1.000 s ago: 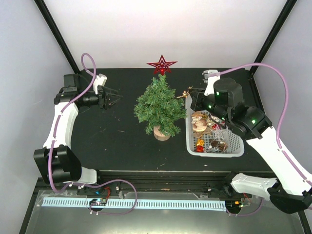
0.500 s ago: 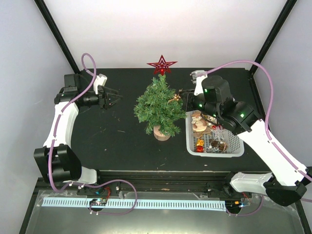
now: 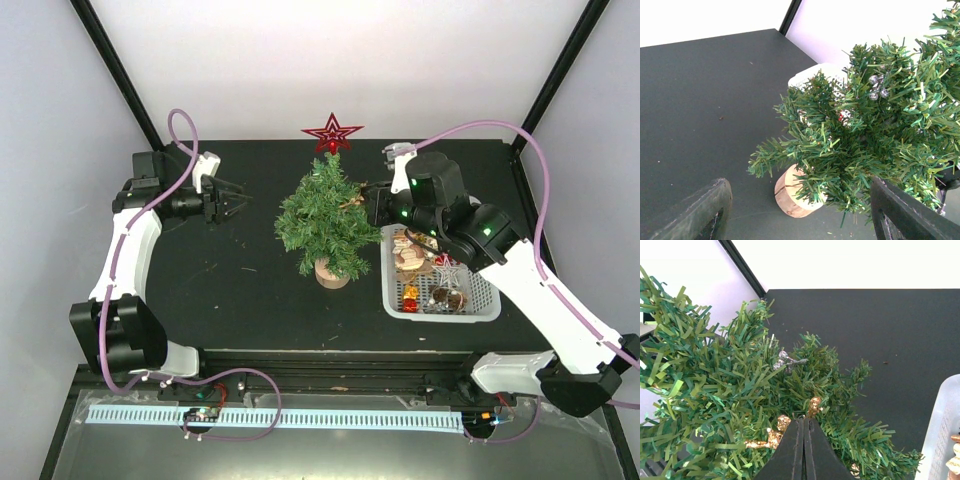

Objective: Decorate the small christmas tree

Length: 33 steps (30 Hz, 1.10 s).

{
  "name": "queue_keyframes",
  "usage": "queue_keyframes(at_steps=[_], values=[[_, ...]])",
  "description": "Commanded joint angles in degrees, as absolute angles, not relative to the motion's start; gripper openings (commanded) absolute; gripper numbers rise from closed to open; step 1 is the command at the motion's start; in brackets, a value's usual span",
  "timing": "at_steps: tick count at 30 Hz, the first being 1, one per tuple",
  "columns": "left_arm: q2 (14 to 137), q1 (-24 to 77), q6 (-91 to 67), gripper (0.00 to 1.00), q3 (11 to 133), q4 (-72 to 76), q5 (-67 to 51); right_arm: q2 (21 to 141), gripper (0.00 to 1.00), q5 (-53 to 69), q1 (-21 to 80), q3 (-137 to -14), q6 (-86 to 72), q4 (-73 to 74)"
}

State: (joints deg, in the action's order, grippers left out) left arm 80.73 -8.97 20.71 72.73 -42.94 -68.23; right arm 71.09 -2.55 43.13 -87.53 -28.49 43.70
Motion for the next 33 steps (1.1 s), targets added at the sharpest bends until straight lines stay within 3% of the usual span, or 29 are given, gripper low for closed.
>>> queue_keyframes(at_steps=[1,33], values=[[81.7,-8.7,21.9,0.76,72.8,-42.5,-69.9,71.3,0.01,-1.6,43.7,-89.0,-28.6,41.5],[83.1,-8.0,23.5,0.76,73.1,-43.9,-69.0,72.4,0.03,-0.6,43.9,-85.3,-29.2,41.0]])
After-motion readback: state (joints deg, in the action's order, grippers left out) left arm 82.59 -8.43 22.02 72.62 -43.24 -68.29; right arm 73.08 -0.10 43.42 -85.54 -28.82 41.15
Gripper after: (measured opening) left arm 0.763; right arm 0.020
